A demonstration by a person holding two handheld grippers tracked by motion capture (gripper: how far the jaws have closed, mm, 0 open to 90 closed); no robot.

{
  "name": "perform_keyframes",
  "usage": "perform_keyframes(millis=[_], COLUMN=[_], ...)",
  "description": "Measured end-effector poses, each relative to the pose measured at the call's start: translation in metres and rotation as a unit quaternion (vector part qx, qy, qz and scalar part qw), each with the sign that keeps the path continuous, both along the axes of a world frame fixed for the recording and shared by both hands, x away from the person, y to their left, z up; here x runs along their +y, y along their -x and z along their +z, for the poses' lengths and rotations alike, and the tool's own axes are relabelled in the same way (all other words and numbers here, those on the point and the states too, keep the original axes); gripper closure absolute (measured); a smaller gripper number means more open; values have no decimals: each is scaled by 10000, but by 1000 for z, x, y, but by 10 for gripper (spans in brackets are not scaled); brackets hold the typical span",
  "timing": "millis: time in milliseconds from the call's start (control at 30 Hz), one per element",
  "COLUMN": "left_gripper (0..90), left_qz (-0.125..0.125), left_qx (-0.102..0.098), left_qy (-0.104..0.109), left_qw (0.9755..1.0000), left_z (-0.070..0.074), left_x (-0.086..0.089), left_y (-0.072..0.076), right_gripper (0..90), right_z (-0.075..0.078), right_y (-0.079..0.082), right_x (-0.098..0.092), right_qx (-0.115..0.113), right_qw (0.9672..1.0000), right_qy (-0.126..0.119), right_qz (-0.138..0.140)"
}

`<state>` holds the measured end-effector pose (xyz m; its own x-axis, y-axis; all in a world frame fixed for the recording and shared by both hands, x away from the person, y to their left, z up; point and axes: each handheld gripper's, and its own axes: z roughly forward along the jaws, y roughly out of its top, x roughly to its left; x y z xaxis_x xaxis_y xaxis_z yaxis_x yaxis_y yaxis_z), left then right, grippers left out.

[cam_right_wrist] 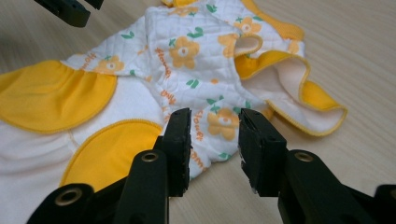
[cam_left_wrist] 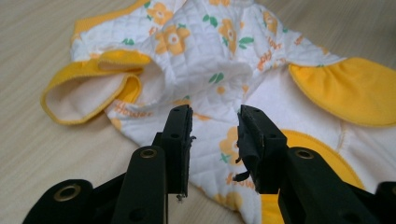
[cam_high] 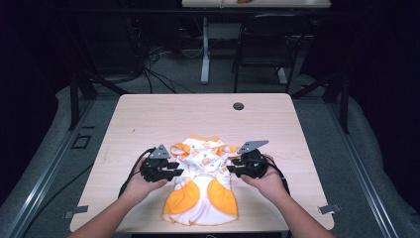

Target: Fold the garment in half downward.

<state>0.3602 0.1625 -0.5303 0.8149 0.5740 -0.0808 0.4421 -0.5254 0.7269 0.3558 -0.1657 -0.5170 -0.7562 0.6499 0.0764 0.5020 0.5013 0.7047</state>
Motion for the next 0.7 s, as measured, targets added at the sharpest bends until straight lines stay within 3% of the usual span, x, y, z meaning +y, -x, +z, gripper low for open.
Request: perform_keyframes(millis=[167,333,467,500,700], left_gripper=[629,628,624,624,629], left_qz=[-108,-174,-42,71,224], left_qx=[-18,58,65,28,-103], left_qy=[-36,-4,-15,-30,-151], left_qw=[9999,9998,10000,10000,9996], left_z=[15,19,22,25,31], left_x=[-9,-12,-13,-13,-11], left_y=[-9,-20,-32,-40,-57], right_gripper=[626,625,623,626,642], right_z=[15,23,29,30,34], right_y=[-7,-14,-22,-28,-42], right_x=[3,7,12,14,19], right_qx=[-36,-81,-70,-64,-114], right_qw=[10000,9997,9992,9990,9973], right_qy=[54,210,377,426,696], right_qz=[-27,44,129,143,210])
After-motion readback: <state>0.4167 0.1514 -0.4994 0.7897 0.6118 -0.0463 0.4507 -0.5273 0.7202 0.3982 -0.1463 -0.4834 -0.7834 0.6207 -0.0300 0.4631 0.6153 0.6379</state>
